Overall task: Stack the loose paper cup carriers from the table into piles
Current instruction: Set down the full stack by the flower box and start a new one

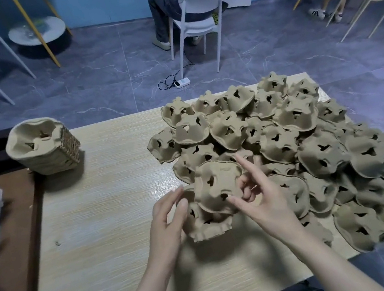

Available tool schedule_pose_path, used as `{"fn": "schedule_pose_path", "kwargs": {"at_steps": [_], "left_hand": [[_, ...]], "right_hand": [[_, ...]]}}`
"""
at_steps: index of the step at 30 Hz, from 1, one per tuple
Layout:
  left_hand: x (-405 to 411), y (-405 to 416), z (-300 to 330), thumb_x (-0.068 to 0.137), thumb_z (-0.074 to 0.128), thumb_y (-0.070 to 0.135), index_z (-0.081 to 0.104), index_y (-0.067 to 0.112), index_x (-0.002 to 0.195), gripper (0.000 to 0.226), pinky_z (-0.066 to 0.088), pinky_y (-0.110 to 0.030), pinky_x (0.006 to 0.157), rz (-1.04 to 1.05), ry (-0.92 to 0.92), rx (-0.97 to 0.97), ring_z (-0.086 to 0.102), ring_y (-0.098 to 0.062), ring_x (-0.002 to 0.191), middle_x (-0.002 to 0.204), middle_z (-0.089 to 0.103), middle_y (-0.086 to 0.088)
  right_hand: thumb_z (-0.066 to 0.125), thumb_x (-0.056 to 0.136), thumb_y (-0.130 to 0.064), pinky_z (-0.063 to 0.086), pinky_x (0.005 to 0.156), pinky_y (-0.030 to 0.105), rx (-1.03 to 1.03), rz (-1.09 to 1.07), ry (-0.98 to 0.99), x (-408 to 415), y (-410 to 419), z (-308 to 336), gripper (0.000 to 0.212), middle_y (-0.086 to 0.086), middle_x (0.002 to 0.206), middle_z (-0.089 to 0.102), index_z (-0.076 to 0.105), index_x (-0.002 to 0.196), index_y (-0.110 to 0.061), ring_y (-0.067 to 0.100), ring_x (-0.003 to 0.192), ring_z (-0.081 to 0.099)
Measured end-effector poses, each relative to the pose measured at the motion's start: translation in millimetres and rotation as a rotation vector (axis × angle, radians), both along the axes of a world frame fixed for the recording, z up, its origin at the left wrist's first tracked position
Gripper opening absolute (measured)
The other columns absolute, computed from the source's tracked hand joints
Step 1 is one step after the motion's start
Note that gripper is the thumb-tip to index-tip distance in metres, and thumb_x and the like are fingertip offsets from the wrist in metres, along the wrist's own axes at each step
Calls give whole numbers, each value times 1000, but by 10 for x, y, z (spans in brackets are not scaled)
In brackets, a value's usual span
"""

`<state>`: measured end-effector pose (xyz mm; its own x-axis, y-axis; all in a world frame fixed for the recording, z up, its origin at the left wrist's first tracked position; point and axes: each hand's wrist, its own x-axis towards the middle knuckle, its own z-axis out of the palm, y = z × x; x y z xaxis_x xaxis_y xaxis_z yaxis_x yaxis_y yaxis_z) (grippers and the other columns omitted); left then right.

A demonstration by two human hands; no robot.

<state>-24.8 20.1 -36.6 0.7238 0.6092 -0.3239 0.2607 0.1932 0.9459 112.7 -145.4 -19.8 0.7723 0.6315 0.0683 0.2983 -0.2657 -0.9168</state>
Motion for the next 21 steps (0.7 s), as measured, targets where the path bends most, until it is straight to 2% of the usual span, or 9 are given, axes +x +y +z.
{"fn": "schedule_pose_path", "kwargs": {"at_steps": [4, 6, 8, 11, 12, 14, 17, 19, 21], "left_hand": [[75, 6, 91, 73, 76, 41, 76, 42, 99, 26, 40, -32, 110, -32, -24, -25, 57, -4, 116, 120, 64, 4], [77, 32, 63, 68, 86, 37, 75, 38, 101, 35, 43, -29, 105, -21, -19, -78, 59, -3, 113, 119, 66, 5], [67, 46, 25, 70, 86, 29, 71, 31, 110, 44, 45, -26, 101, 5, -10, -139, 59, 0, 114, 121, 67, 8], [55, 43, 3, 80, 75, 14, 70, 17, 112, 34, 47, -26, 98, 30, -16, -165, 61, -7, 113, 118, 69, -3], [47, 45, 2, 81, 73, 11, 70, 12, 111, 30, 48, -27, 97, 39, -29, -191, 62, -13, 110, 118, 69, -9], [15, 68, -18, 81, 72, 14, 71, 7, 101, 21, 50, -32, 95, 54, -57, -280, 64, -17, 104, 119, 69, -11], [-46, 119, -56, 71, 84, 34, 73, 11, 82, 28, 44, -46, 108, 27, -70, -310, 63, -18, 116, 131, 64, -3], [-72, 127, -89, 63, 80, 43, 73, 15, 76, 32, 39, -51, 112, 10, -74, -293, 60, -19, 121, 133, 63, 1], [-82, 133, -114, 63, 80, 41, 72, 15, 73, 29, 39, -51, 112, 8, -82, -299, 61, -17, 120, 131, 64, 1]], "right_hand": [[73, 79, -30, 45, 76, 23, -18, -14, -71, -117, 10, -14, 80, -5, 92, 56, 32, 144, -50, 14, 76, 51], [73, 79, -31, 45, 78, 23, -5, -27, -121, -172, 48, 11, 81, -10, 94, 56, 31, 144, -54, 13, 78, 52], [73, 80, -32, 47, 84, 25, 3, -26, -196, -213, 88, 39, 79, -19, 102, 55, 31, 145, -52, 6, 86, 54], [72, 81, -31, 47, 94, 31, -7, -6, -198, -240, 146, 51, 78, -18, 114, 53, 32, 145, -50, -2, 99, 50], [73, 81, -31, 47, 93, 29, -2, 8, -157, -247, 162, 60, 77, -18, 112, 55, 33, 144, -50, -2, 96, 50], [75, 82, -36, 49, 79, 23, 26, 41, -40, -243, 177, 101, 67, -14, 95, 61, 42, 139, -52, 2, 79, 53], [67, 81, -54, 48, 63, 28, -41, 10, -92, -159, 205, 194, 32, -11, 80, 65, 65, 113, -47, 7, 65, 55], [68, 82, -51, 46, 64, 28, -89, -45, -165, -41, 242, 246, 21, -12, 78, 65, 72, 97, -36, 7, 69, 58], [71, 82, -43, 41, 69, 23, -170, -50, -179, 93, 325, 309, 24, -13, 84, 60, 72, 100, -27, 1, 76, 55]]}}
